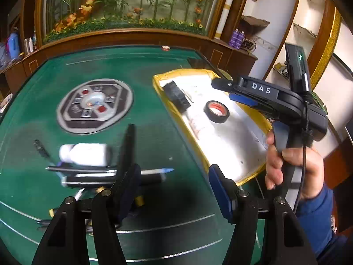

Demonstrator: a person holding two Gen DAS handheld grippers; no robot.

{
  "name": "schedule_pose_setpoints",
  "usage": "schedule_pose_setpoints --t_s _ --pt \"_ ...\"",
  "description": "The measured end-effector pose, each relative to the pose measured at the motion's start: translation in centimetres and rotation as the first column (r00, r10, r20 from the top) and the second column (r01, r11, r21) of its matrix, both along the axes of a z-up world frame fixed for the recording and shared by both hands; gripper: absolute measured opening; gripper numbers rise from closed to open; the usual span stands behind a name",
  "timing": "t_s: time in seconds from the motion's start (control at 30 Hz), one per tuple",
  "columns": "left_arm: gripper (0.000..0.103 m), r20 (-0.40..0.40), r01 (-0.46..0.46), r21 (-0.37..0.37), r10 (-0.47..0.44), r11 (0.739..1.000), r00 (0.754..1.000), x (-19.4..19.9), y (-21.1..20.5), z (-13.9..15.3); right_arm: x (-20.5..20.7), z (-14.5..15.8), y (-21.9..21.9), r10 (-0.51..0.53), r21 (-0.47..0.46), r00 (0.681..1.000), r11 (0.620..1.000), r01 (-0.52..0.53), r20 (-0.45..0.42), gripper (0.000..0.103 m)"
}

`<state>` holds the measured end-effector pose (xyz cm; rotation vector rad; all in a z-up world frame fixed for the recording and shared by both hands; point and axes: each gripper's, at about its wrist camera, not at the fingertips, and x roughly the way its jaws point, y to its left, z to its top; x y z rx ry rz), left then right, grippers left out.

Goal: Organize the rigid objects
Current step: 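Lower the bottle and tape roll into the tray and open both tools, then grasp a black marker with the left tool while the right grasps another black marker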

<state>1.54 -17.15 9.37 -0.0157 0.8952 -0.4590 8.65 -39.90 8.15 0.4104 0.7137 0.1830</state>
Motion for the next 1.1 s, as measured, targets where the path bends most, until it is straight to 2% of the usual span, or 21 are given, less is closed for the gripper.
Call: schedule_pose_setpoints --t_s 0.07,0.17,0.27,0.43,0.5,0.63,0.7,0.83,0.9,0.97,1.03,1.1 --pt "0.067 0.019 -0.006 0.024 0.005 1.000 1.000 -0.9 1.8 0.0 -0.2 0.1 0.0 0.002 0.006 1.000 1.000 -0.002 0.006 0.061" --pt "0.067 0.064 -0.027 0.110 0.020 0.994 0.998 -3.0 5.0 -1.0 -0.2 0.1 0.0 0.009 0.013 1.000 1.000 -0.010 0.009 0.061" --pt "0.067 0.073 -0.050 0.173 0.038 0.984 0.997 -4.3 7.5 -2.5 -0.4 0.1 0.3 0.022 0.020 1.000 1.000 -0.022 0.010 0.061" --pt "0.067 0.035 -0.076 0.179 0.070 0.981 0.997 -4.3 9.5 -4.6 -0.8 0.1 1.7 0.053 0.000 0.998 0.999 -0.053 0.016 0.061" --pt "0.058 0.038 -0.077 0.191 0.071 0.979 0.997 -4.0 9.5 -4.9 -0.9 0.1 2.0 0.058 -0.008 0.998 0.998 -0.057 0.020 0.061" --pt "0.053 0.019 -0.072 0.195 0.070 0.978 0.997 -2.9 9.3 -5.7 -0.9 0.1 2.0 0.057 -0.008 0.998 0.998 -0.057 0.025 0.061" --pt "0.040 0.005 -0.078 0.216 0.079 0.973 0.997 -2.4 9.1 -6.3 -1.0 0.2 2.0 0.059 -0.005 0.998 0.998 -0.059 0.027 0.061" --pt "0.026 -0.007 -0.096 0.217 0.100 0.972 0.995 -2.3 8.7 -6.5 -1.1 0.3 2.2 0.074 -0.003 0.997 0.997 -0.074 0.035 0.061" --pt "0.015 -0.013 -0.098 0.208 0.103 0.973 0.995 -2.8 8.6 -6.4 -1.2 0.5 2.6 0.093 0.002 0.995 0.996 -0.093 0.034 0.061" --pt "0.015 -0.020 -0.104 0.189 0.109 0.976 0.994 -3.3 8.8 -6.1 -1.4 0.5 3.3 0.131 0.012 0.991 0.991 -0.131 0.032 0.061" --pt "0.015 -0.032 -0.117 0.175 0.125 0.977 0.992 -3.7 9.2 -6.0 -1.7 0.3 4.8 0.211 0.044 0.977 0.976 -0.211 0.006 0.061" --pt "0.015 -0.030 -0.126 0.173 0.133 0.977 0.991 -4.1 9.5 -6.0 -1.9 -0.3 7.4 0.318 0.115 0.947 0.943 -0.311 -0.049 0.061"
